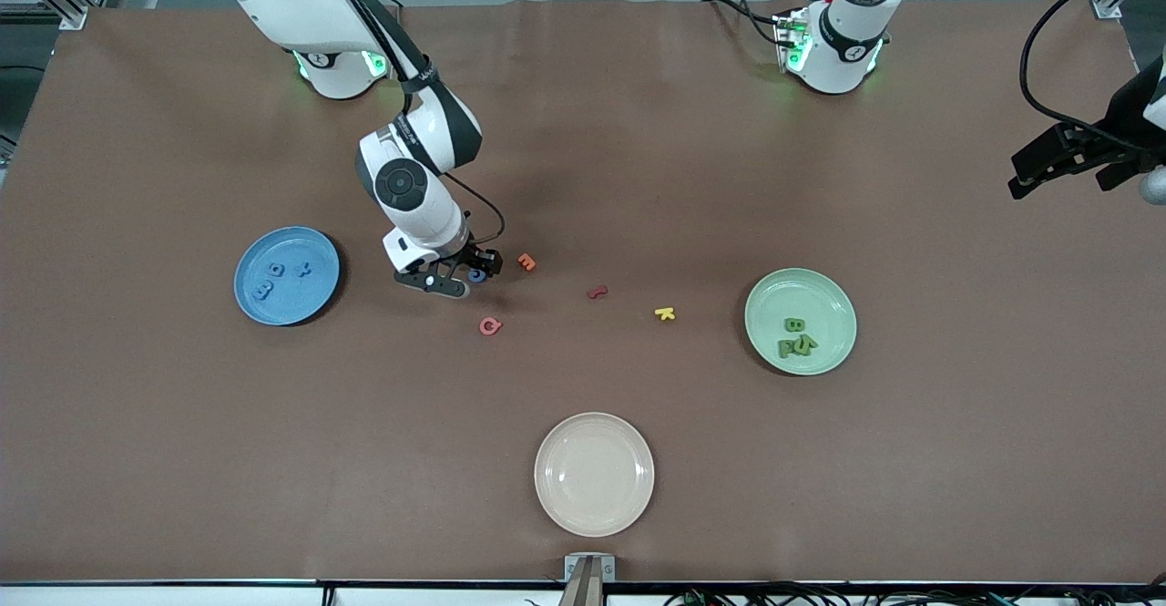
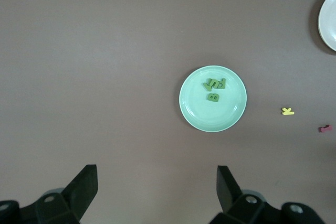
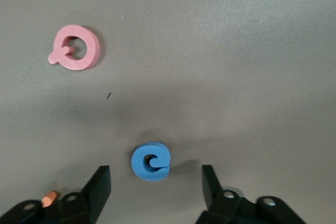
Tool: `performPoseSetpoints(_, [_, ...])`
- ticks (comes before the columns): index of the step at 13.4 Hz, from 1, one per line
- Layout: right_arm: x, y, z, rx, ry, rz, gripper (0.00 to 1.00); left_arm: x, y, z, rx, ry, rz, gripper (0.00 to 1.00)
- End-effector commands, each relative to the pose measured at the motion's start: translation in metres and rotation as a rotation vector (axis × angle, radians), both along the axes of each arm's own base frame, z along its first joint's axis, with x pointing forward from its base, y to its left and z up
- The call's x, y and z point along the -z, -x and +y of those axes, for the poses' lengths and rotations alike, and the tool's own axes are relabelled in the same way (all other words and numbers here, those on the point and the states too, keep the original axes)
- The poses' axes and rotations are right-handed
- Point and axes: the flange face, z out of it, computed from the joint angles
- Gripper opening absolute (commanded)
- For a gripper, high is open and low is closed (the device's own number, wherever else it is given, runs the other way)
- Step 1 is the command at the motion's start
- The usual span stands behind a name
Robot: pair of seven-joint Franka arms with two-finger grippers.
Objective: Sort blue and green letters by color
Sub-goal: 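Carry the blue c to the blue plate and open the right gripper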
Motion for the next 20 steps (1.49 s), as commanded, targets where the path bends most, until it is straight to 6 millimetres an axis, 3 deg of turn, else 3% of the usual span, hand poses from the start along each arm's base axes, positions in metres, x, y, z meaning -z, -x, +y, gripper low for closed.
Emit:
performPoseSetpoints(1, [0.004,-0.006,0.007,0.009,-0.001,-0.008,0.64,-0.004,0.008,-0.004,0.025,0.009,0.003,1.0])
performPoseSetpoints(9, [0.012,-0.008,0.011,0.001,0.002,-0.005,0.44,0.0,0.008,-0.014,0.029,0.0,0.01,1.0])
performPoseSetpoints(14, [0.01,-0.013,0.009,0.01,-0.008,-0.025,0.1,0.001,0.004,-0.019,0.039,0.002,-0.004,1.0])
performPoseSetpoints(17, [0.004,-0.022,-0.003,0.016,-0.005,-0.028,0.07,-0.001,0.004,-0.02,0.039,0.002,-0.008,1.0])
performPoseSetpoints(20, [-0.012,-0.042,-0.044,-0.041,0.01,-0.014,0.06,0.0,0.003,-0.02,0.037,0.003,-0.011,1.0])
